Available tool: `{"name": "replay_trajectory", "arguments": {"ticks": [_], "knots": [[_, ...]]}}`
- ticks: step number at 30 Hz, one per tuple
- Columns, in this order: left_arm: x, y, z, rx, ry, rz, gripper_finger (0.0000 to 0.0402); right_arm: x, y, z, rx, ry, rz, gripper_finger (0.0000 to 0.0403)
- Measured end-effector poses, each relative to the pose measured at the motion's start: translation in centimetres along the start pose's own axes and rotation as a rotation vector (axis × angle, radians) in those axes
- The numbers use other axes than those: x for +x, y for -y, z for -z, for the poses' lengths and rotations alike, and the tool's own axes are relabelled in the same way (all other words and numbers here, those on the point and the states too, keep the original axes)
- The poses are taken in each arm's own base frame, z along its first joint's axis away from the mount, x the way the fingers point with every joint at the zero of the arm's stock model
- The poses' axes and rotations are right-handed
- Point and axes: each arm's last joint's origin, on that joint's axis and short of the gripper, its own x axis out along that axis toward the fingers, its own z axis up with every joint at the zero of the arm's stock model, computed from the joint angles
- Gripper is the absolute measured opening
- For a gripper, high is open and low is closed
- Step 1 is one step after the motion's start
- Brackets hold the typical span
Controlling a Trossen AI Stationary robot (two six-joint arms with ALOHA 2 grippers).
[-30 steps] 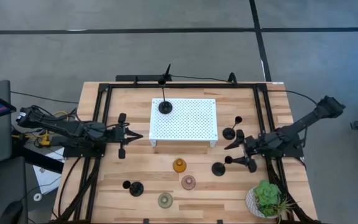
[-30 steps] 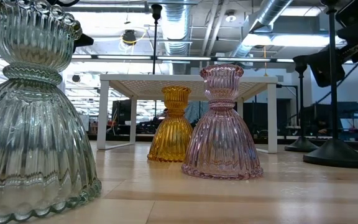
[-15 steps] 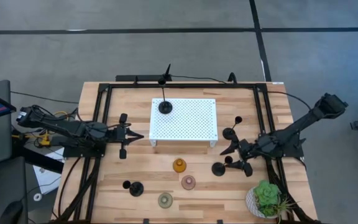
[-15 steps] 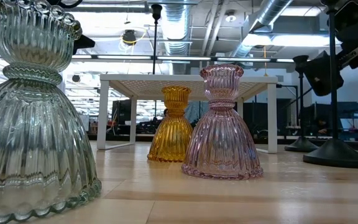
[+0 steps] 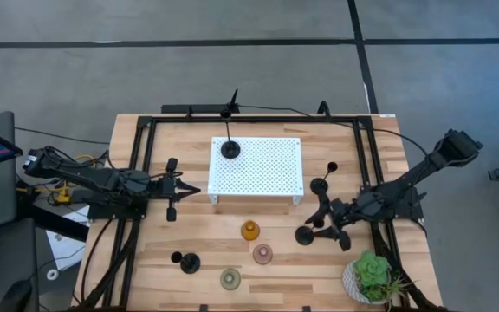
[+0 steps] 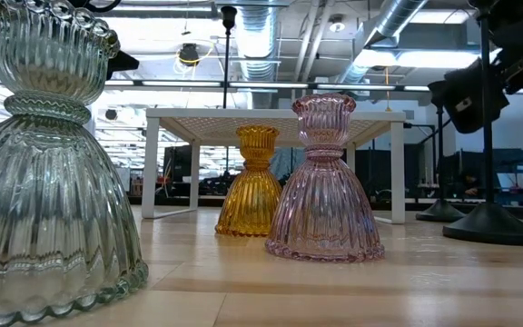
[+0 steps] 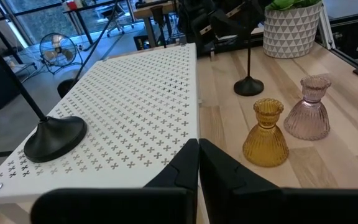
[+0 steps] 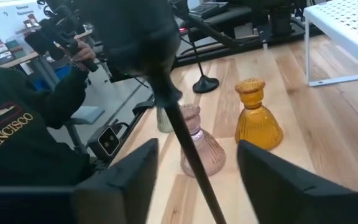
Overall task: Pick & Place candle stick holders
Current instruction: Put the black candle holder on the shelf
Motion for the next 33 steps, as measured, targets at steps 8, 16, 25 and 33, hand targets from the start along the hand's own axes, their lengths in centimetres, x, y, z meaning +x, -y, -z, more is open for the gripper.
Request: {"name": "replay_trajectory", "arguments": {"ticks": [8,16,25,33], "knots": [[0.0,0.0,0.0,0.000,0.000,0.000,0.0012,0.3,-0.2,-0.4,-0.008,0.014,0.012,0.0028],[0.0,0.0,0.0,0.001,0.000,0.000,0.0012,0.0,0.0,-1.1,0.001,0.081,0.092,0.0007],[0.0,0.0,0.0,0.000,0.000,0.000,0.0012,0.1,-1.6,-5.1,-0.013,0.056,0.094,0.0005],[0.0,0.0,0.0,0.000,0.000,0.000,0.0012,-0.1,-2.8,-12.6,-0.238,0.031,0.148,0.0003]]}}
